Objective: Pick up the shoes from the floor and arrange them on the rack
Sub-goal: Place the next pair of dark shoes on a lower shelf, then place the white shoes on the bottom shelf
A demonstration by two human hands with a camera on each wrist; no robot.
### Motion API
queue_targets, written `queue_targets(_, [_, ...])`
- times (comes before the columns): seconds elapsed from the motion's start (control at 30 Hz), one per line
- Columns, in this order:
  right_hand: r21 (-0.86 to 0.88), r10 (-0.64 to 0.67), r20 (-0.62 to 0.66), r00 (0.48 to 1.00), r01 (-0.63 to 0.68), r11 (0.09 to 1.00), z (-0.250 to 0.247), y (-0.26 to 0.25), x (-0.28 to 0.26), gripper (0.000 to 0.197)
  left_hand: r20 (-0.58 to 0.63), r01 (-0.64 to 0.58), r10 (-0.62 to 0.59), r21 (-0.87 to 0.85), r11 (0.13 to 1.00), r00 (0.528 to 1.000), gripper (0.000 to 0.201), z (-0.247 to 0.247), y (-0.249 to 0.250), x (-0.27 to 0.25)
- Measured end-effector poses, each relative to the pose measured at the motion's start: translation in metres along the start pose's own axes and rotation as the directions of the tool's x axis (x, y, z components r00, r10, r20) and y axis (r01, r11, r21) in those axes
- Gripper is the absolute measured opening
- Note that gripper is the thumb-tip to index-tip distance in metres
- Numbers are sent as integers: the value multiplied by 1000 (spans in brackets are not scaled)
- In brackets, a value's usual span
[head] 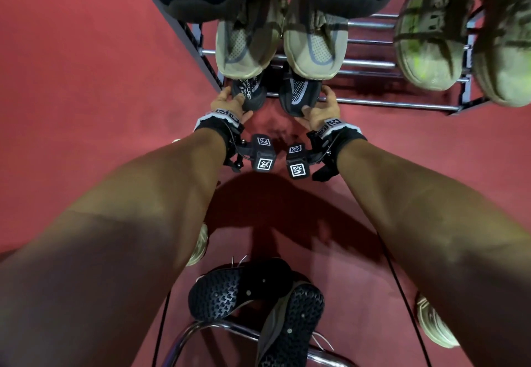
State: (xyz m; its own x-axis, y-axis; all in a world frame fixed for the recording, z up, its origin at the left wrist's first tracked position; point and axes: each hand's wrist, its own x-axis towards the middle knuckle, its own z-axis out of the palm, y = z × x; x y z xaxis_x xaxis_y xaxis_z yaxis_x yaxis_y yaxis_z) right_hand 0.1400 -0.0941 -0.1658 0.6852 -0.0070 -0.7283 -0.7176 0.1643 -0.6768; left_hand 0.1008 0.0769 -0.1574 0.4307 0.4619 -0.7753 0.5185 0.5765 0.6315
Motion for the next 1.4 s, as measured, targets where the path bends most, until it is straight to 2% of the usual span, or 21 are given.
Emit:
queue_targets(0.07, [-77, 31, 41, 999, -28, 997, -3, -4, 0, 73, -29, 26, -27, -3, 1000, 999, 52, 1, -2, -3])
queue_targets(0.23, [-229, 102, 93, 990, -78, 970, -16, -11, -9, 68, 4, -5, 5, 209, 978, 1000, 50, -7, -7, -9])
queue_targets(0.3, [-476, 59, 105, 993, -2, 880, -23, -10, -15, 61, 47, -81, 67, 407, 910, 997, 43, -10, -8, -15])
queue_targets(0.37, [-713, 32, 113, 993, 59, 698, -31, -8, -24, 46, 143, -171, 102, 637, 752, 984, 42, -19, -9, -26])
queue_targets(0.4, [-787, 54, 127, 990, 68, 613, -35, -7, -30, 41, 178, -181, 72, 736, 653, 981, 60, -24, -11, -30])
queue_targets(0.43, [-846, 89, 145, 985, 77, 528, -41, -2, -37, 40, 211, -198, 32, 836, 511, 977, 79, -29, -15, -36])
queue_targets(0.47, [-887, 140, 181, 973, 100, 452, -44, -2, -46, 40, 239, -219, -5, 897, 384, 971, 88, -33, -19, -37])
queue_targets(0.5, [-912, 200, 223, 954, 132, 388, -51, 0, -55, 41, 278, -253, -47, 922, 292, 959, 87, -35, -22, -46])
queue_targets(0.57, [-935, 262, 278, 924, 198, 294, -61, 8, -75, 46, 350, -326, -101, 925, 197, 931, 75, -39, -28, -68])
queue_targets(0.67, [-952, 304, 278, 911, 220, 212, -79, 26, -105, 44, 428, -412, -135, 902, 131, 894, 62, -46, -46, -99])
queue_targets(0.77, [-956, 433, 290, 853, 276, 96, -99, 54, -131, 50, 445, -440, -188, 895, 69, 876, 58, -60, -75, -123])
queue_targets(0.83, [-959, 520, 272, 810, 270, 82, -113, 79, -146, 48, 460, -472, -245, 881, 8, 854, 58, -70, -94, -136])
queue_targets(0.93, [-967, 639, 230, 734, 246, 65, -135, 121, -163, 33, 433, -519, -375, 838, -167, 820, 70, -82, -126, -149])
queue_targets(1.0, [-967, 703, 202, 682, 253, 33, -144, 143, -174, 46, 378, -512, -443, 826, -235, 813, 81, -88, -144, -155])
queue_targets(1.07, [-968, 731, 182, 658, 252, 14, -151, 163, -179, 71, 334, -530, -511, 792, -304, 792, 91, -95, -166, -149])
queue_targets(1.13, [-967, 726, 175, 665, 256, -1, -154, 177, -181, 79, 298, -548, -563, 761, -347, 771, 82, -104, -189, -138])
queue_targets(1.2, [-962, 726, 159, 669, 271, -40, -156, 179, -182, 65, 306, -566, -586, 756, -330, 750, 79, -114, -215, -121])
queue_targets(1.23, [-959, 733, 157, 662, 280, -47, -156, 176, -183, 56, 278, -550, -583, 753, -361, 763, 79, -114, -219, -123])
queue_targets(1.3, [-957, 757, 140, 638, 283, -62, -159, 174, -184, 44, 266, -525, -550, 757, -389, 792, 63, -113, -213, -142])
queue_targets(1.33, [-957, 763, 141, 631, 285, -59, -161, 172, -185, 47, 274, -528, -544, 755, -388, 793, 53, -111, -209, -152])
queue_targets(1.4, [-963, 760, 149, 633, 269, -34, -167, 165, -184, 68, 296, -535, -545, 767, -354, 784, 46, -107, -204, -164])
